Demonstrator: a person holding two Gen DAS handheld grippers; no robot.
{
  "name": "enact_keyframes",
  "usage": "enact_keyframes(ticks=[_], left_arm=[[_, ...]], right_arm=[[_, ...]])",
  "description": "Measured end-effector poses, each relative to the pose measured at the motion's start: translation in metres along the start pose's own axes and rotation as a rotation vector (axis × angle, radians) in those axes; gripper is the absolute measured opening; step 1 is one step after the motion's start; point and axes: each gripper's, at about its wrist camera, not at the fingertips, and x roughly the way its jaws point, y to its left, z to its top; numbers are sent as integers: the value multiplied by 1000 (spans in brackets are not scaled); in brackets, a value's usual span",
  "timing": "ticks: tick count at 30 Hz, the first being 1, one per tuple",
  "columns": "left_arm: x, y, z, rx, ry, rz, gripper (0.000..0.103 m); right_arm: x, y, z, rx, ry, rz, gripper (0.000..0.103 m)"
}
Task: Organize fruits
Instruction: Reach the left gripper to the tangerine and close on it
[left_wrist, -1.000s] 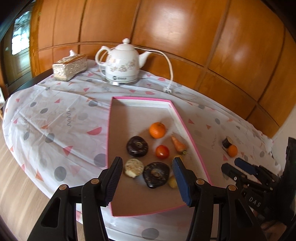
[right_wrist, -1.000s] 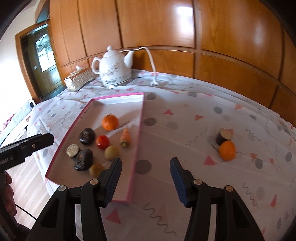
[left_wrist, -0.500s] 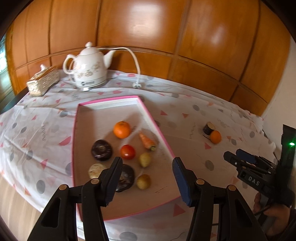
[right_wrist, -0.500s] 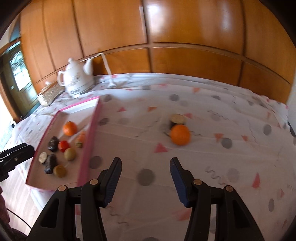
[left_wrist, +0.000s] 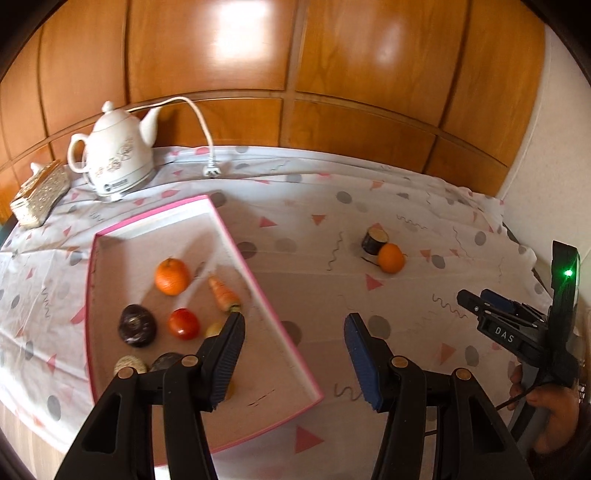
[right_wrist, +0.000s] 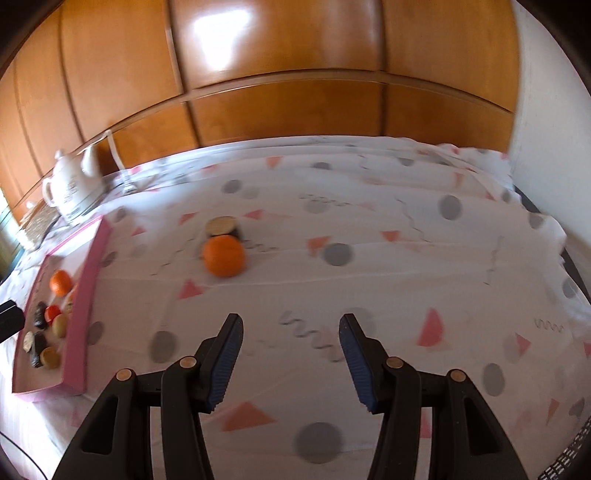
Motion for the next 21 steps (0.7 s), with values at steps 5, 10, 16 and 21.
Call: enact_keyframes(ticks=[5,10,16,21], left_arm=[[10,-14,7,34,11,-15,57],[23,-29,15,58,31,-36,57],[42,-48,23,92,52,-54,57],[60,-62,29,105,76,-76,57]], right_arm=[[1,-24,-1,46,0,-48,55],[3,-41,-3,77,5,-80,55],[9,-55,-4,99,11,-133,55],[14,-75,-6,151,20,-197,55]])
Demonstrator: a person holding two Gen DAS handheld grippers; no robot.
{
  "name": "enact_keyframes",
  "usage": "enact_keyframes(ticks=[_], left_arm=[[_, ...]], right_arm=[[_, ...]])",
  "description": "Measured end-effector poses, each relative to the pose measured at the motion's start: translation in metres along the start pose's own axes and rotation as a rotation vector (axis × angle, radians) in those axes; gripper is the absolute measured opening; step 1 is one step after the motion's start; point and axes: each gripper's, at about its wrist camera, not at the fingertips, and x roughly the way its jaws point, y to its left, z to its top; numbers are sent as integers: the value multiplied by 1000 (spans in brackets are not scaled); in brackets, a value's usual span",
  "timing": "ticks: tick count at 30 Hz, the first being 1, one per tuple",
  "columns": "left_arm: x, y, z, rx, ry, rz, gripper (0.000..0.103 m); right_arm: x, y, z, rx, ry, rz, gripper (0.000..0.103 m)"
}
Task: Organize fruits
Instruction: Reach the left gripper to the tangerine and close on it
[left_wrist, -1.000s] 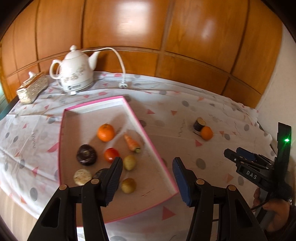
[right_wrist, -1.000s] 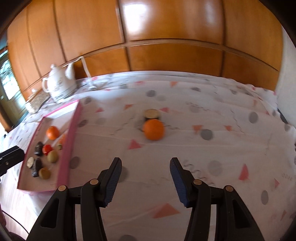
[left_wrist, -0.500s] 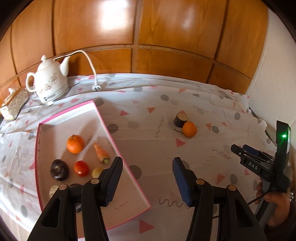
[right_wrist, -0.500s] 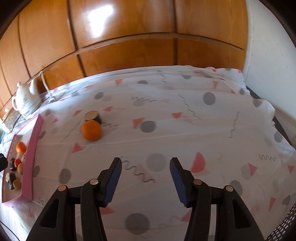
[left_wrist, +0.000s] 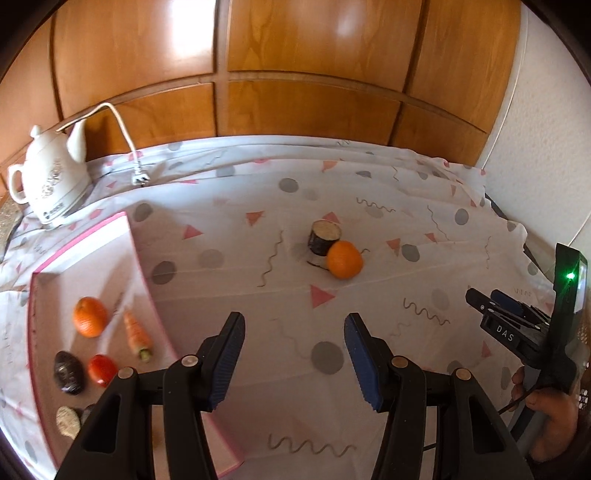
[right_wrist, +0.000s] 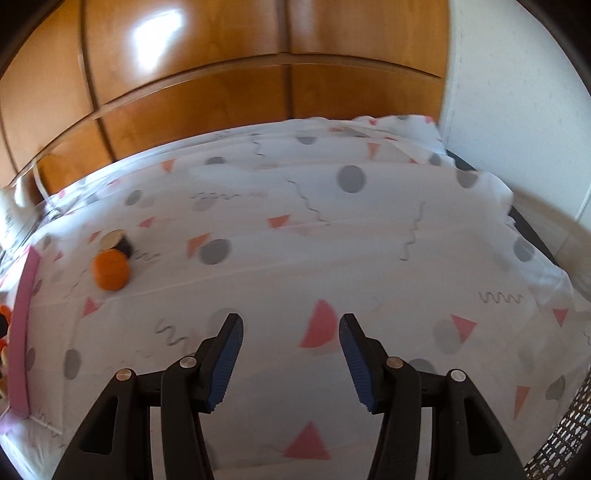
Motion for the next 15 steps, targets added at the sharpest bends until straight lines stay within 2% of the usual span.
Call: enact_keyframes(ticks=[15], left_arm=[[52,-17,19,-36,76,-49,57]], right_arm=[[19,-44,0,110,17,-114,55]])
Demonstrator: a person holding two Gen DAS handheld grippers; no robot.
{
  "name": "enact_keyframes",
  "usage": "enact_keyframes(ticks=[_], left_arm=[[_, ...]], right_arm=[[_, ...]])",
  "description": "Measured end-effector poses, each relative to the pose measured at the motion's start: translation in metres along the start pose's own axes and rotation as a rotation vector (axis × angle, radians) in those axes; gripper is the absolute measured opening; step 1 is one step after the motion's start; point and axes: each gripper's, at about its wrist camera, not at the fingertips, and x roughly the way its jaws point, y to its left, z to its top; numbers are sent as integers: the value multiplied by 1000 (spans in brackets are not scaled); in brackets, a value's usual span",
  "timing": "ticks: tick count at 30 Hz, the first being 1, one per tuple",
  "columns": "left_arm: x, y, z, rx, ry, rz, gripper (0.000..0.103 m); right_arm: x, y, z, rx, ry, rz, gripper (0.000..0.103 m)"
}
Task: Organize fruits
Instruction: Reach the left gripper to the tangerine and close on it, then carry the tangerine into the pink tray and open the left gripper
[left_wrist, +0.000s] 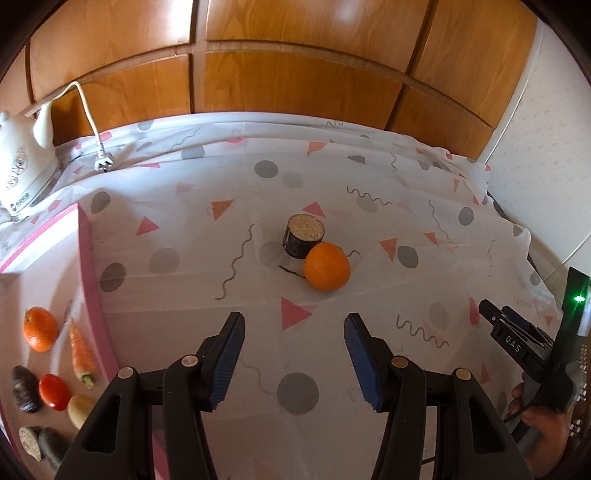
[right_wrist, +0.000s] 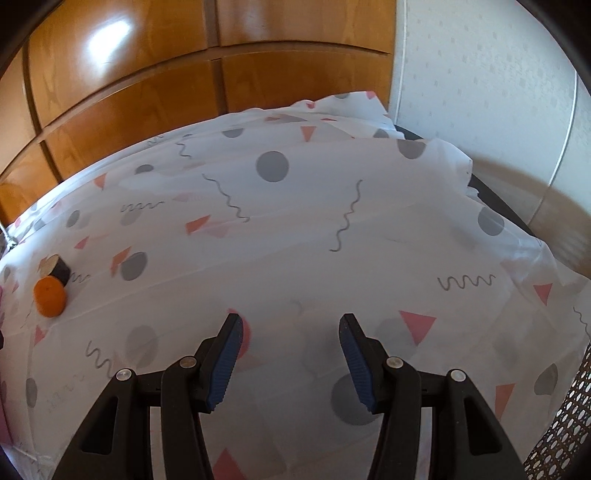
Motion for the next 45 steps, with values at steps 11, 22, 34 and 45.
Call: enact_keyframes(ticks=[11,22,34,45], left_arm=[[37,-18,21,3,25,-19,57],[79,-19,33,-22,87,-41,41],[39,-14,18,-5,13,-60,38],[-52,71,-10,-141,-112,41,39]], right_arm=[[12,-9,2,23,-15,-40,55],[13,-9,0,20,-29,-15,64],[14,-9,-1,16,-35,-5,69],[14,-6,-1,7,-29,-17,69]])
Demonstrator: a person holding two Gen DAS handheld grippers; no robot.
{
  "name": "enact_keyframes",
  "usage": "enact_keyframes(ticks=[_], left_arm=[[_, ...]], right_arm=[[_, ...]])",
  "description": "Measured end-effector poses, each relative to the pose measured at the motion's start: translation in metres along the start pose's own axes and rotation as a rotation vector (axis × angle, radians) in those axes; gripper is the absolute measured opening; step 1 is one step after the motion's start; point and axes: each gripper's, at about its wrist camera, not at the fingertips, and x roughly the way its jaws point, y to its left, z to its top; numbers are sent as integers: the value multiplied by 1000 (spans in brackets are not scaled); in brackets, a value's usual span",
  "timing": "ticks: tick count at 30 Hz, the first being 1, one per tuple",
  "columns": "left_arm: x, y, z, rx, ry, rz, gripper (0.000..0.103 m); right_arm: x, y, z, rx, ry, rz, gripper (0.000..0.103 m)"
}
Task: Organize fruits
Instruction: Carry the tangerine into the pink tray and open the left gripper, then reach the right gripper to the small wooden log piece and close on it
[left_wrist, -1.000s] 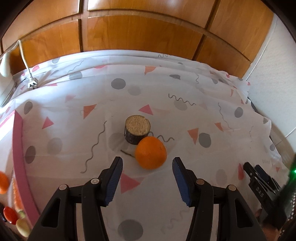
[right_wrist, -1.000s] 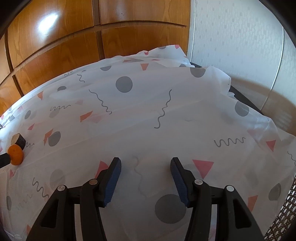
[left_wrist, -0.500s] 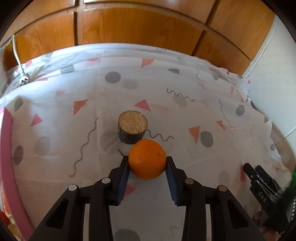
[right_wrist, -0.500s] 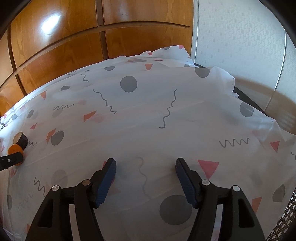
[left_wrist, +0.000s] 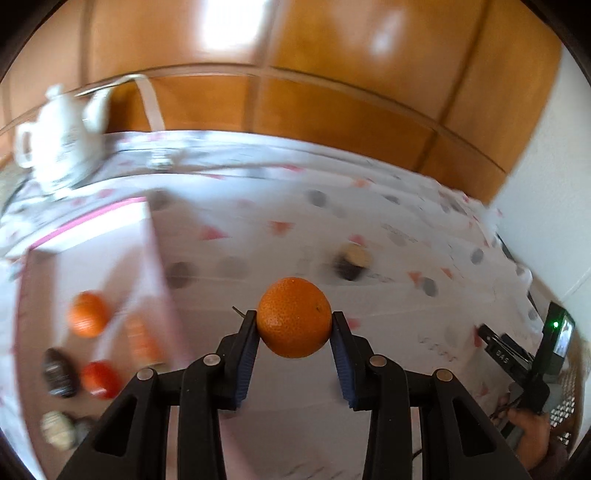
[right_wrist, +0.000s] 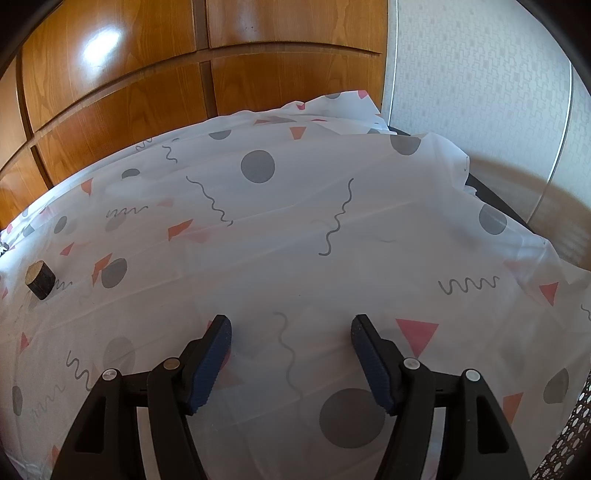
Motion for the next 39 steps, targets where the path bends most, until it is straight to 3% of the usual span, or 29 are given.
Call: enact_keyframes(ticks=[8,15,27,30,39], left_arm=[[-39,100,-20,-152,-39,149,39],[-35,143,-35,-208,-13,210,39],[-31,146,-42,-210,-22,212,41],[-37,146,-46,-219,-32,211,49],[-60,140,-55,-229,-67,222,50]], right_arm=[[0,2,0,-16,5,-15,69],[1,3,1,-28,8,-25,69],[0,7,3,-54,17,-45,68],[0,7,3,-55,18,-46,69],[0,10,5,-63,20,-54,69]])
